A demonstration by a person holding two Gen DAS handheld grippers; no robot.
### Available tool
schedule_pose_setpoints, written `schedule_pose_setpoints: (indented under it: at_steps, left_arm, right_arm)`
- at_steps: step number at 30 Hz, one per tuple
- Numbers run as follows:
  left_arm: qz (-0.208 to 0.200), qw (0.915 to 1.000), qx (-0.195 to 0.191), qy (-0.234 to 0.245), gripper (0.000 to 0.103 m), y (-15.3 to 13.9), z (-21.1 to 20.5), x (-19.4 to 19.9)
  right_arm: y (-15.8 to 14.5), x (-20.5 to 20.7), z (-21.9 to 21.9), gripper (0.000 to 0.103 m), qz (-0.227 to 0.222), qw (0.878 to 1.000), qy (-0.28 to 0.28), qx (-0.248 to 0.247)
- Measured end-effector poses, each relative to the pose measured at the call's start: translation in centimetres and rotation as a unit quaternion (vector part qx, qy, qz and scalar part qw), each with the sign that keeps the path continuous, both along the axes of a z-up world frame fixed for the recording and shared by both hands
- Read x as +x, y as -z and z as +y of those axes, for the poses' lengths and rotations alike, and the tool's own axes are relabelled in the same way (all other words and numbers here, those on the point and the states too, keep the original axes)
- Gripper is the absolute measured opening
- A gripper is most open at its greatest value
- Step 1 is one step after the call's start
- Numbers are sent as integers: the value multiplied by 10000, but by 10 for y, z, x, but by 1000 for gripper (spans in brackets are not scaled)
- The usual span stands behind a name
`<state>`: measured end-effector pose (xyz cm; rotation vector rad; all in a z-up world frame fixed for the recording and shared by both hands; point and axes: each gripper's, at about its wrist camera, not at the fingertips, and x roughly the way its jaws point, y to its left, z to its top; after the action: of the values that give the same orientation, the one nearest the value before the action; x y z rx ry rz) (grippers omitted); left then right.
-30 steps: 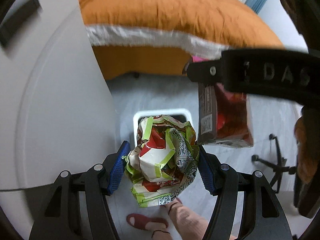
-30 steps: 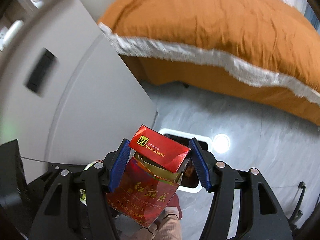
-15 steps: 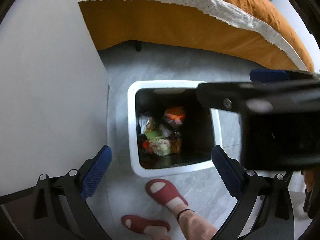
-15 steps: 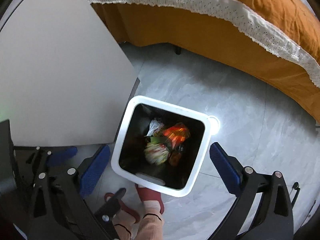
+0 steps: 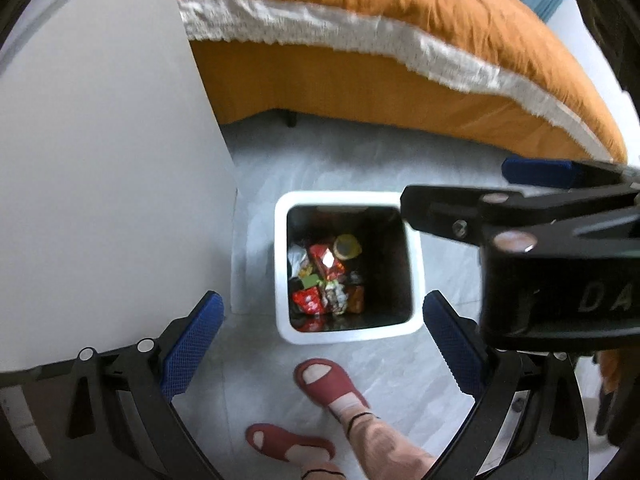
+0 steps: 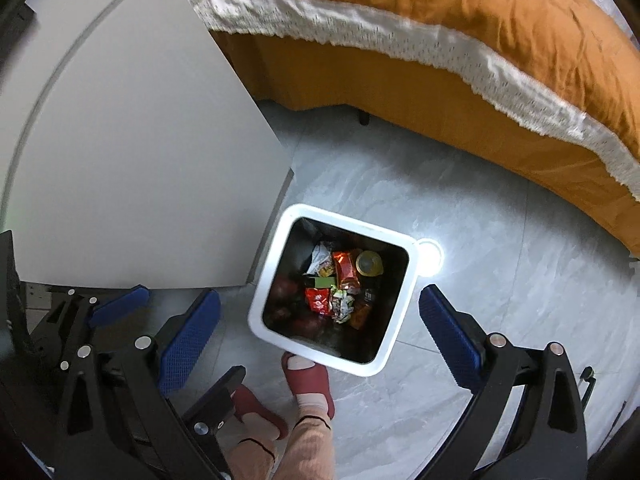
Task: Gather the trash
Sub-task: 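Swing both tools back toward the desk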
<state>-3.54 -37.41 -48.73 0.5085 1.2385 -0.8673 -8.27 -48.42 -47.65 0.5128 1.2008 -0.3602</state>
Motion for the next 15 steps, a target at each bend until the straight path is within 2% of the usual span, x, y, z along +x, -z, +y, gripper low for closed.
schedule_pose_setpoints:
  at_steps: [3,7,10,15]
  left_arm:
    - [-124,9998,-126,-24,98,-38,4,-3]
    - [-808,9963,-291,87,98,-112,9,-16]
    - [-1030,9921,-710,-101,98,-174,21,-16]
    - [-1430,9805,-1268,-469,98,-257,45,-9]
  right_arm:
    - [-36,-7,3,99,-156,9998,92,-62]
    - [-93,-19,11,99,-431,9984,319,-162]
    - [-152,-22,20,99,-785,9953,343,-446]
    - [-229,-18,33,99,-1341,9888,234,-608]
